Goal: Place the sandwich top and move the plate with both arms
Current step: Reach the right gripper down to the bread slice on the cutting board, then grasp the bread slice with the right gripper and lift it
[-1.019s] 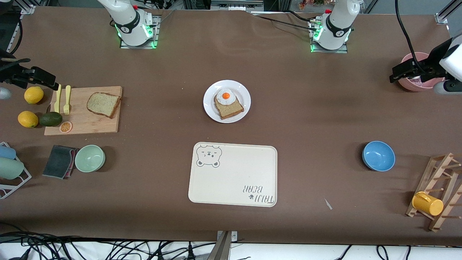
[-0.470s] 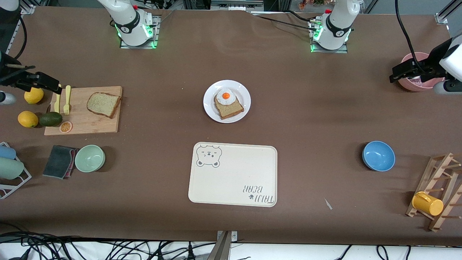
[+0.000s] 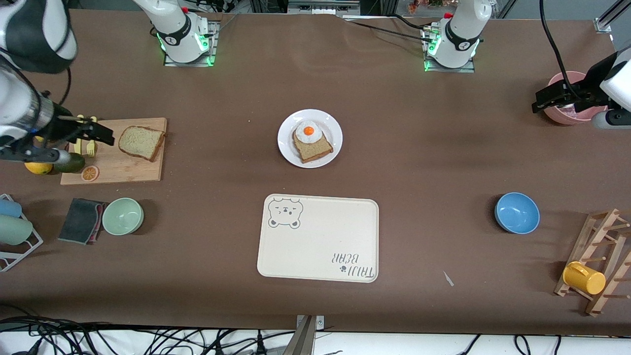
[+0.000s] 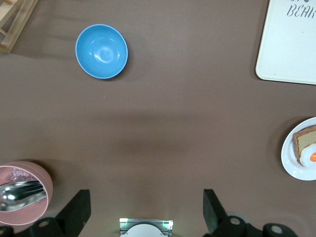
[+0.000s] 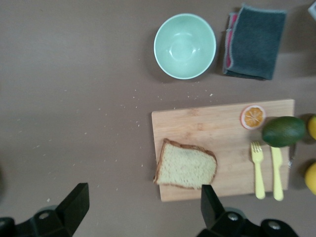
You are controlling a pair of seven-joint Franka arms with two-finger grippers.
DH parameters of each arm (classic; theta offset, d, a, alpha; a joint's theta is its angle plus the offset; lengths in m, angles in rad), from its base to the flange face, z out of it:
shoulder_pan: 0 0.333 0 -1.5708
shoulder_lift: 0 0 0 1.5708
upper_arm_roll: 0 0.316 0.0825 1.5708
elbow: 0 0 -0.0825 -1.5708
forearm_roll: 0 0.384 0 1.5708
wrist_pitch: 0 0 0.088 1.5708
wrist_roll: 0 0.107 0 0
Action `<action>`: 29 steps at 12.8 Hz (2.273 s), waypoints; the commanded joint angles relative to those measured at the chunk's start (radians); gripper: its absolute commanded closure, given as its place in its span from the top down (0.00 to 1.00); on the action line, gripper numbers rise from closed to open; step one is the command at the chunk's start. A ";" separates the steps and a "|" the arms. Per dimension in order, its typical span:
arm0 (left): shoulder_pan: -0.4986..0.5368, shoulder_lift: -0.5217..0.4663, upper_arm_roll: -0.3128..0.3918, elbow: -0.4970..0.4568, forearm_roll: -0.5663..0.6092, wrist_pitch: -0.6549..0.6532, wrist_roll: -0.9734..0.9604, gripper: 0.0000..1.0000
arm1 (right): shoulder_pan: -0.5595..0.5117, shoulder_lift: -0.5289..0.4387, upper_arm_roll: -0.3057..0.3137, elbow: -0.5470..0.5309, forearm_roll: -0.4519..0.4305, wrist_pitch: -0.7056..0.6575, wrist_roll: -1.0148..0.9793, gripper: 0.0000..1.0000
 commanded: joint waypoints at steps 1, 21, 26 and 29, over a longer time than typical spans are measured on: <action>0.006 -0.002 -0.009 -0.003 0.022 -0.008 0.013 1.00 | 0.000 -0.026 -0.001 -0.201 -0.033 0.164 0.043 1.00; 0.006 -0.002 -0.009 -0.004 0.020 -0.008 0.007 1.00 | -0.006 0.186 -0.009 -0.475 -0.254 0.504 0.421 0.81; 0.006 -0.002 -0.009 -0.004 0.020 -0.008 0.007 1.00 | -0.004 0.197 -0.009 -0.473 -0.255 0.484 0.458 0.49; 0.006 -0.002 -0.009 -0.004 0.020 -0.008 -0.004 1.00 | -0.003 0.208 -0.006 -0.475 -0.258 0.482 0.487 0.19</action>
